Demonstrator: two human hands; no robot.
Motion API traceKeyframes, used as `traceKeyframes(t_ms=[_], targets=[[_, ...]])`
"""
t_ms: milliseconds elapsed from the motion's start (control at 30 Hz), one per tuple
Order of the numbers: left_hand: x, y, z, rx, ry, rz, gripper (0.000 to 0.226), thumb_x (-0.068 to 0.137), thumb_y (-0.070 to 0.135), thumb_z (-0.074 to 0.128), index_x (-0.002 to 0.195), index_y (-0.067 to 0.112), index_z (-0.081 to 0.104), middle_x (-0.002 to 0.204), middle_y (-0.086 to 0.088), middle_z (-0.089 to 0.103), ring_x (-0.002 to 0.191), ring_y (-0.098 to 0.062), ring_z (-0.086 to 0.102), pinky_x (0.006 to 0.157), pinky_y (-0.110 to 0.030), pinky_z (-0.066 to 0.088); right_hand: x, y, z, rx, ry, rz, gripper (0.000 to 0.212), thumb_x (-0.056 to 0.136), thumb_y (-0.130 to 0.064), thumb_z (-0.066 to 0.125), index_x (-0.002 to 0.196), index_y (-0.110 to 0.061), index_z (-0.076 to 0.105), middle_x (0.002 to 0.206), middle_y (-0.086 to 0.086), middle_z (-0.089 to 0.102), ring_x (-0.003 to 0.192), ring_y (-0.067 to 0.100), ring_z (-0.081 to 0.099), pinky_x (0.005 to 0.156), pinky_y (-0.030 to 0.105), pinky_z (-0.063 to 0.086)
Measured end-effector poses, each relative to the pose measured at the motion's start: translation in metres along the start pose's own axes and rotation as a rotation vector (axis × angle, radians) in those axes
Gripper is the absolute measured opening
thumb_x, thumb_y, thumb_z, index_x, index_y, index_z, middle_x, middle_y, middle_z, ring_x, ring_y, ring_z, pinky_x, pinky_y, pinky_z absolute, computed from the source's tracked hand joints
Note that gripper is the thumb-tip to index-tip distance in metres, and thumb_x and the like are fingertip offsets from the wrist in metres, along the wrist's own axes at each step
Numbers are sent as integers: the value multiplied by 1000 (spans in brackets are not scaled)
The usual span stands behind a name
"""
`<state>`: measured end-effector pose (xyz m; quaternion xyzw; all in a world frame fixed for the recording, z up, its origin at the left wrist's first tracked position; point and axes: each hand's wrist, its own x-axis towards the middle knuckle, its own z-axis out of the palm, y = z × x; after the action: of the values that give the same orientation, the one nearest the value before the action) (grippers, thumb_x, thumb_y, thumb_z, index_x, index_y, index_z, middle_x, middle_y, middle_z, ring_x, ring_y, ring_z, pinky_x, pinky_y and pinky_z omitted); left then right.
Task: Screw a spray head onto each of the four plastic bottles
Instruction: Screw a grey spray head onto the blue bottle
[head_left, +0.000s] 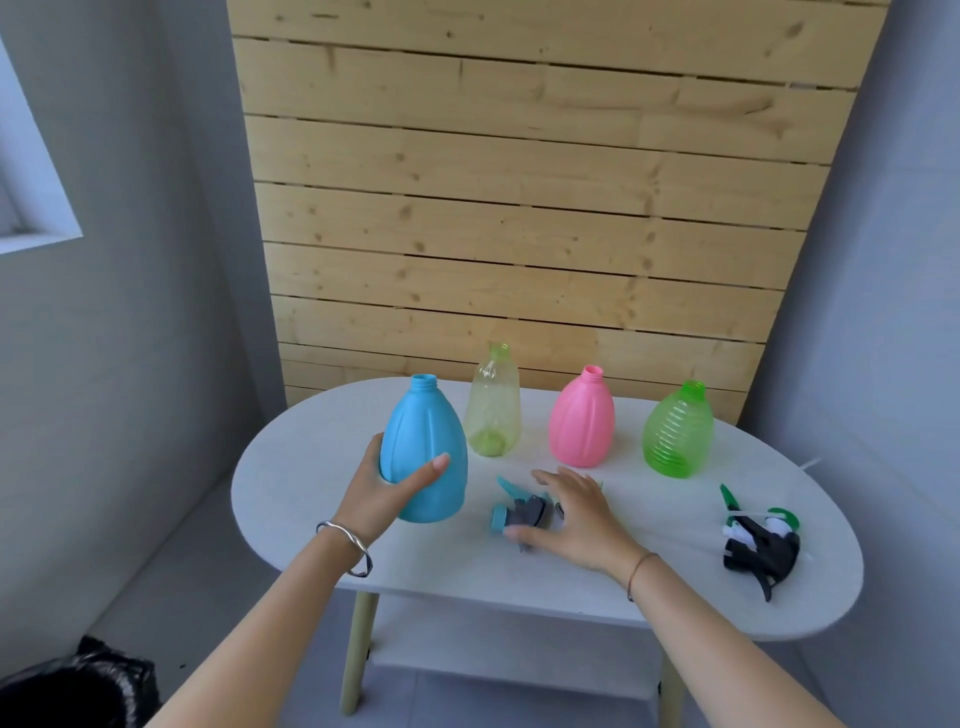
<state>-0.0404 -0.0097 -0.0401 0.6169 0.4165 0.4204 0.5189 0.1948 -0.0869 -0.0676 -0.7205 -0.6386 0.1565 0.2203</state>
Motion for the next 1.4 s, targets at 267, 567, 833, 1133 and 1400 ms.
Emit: traceKeyframes(t_ms=[267, 567, 833, 1133, 1400], targets=[[1, -4, 2, 13, -46, -3, 85, 44, 65, 71, 118, 33, 42, 105, 12, 59, 91, -5, 62, 54, -12, 52, 11, 0, 11, -137, 41, 44, 65, 66, -69, 64, 114, -27, 60, 98, -6, 42, 108, 18, 38, 94, 27, 26], [3, -5, 1, 7, -51, -8, 83, 44, 66, 71, 116, 35, 43, 106, 11, 59, 93, -6, 62, 55, -13, 52, 22, -8, 14, 179, 98, 173, 60, 56, -59, 78, 94, -22, 50, 90, -5, 50, 91, 19, 47, 70, 30, 36], [5, -4, 2, 22, -28, 1, 85, 43, 67, 70, 116, 33, 43, 104, 11, 59, 92, -6, 61, 58, -14, 51, 19, -19, -11, 778, 141, 164, 23, 68, -17, 82, 80, -1, 70, 67, -2, 62, 64, 10, 53, 56, 17, 40], [11, -6, 8, 70, -27, 9, 90, 40, 64, 76, 118, 30, 44, 104, 9, 59, 90, -8, 63, 55, -13, 51, 21, -16, -50, 1303, 297, 118, 11, 92, -11, 54, 102, -11, 56, 102, 11, 67, 84, 24, 72, 90, 41, 53], [20, -12, 27, 126, -45, 15, 88, 45, 60, 81, 118, 32, 41, 105, 12, 56, 91, -7, 60, 59, -14, 50, 20, -10, -54, 1497, 359, 106, 13, 90, -5, 55, 94, -17, 58, 91, 1, 62, 79, 8, 57, 79, 22, 46]])
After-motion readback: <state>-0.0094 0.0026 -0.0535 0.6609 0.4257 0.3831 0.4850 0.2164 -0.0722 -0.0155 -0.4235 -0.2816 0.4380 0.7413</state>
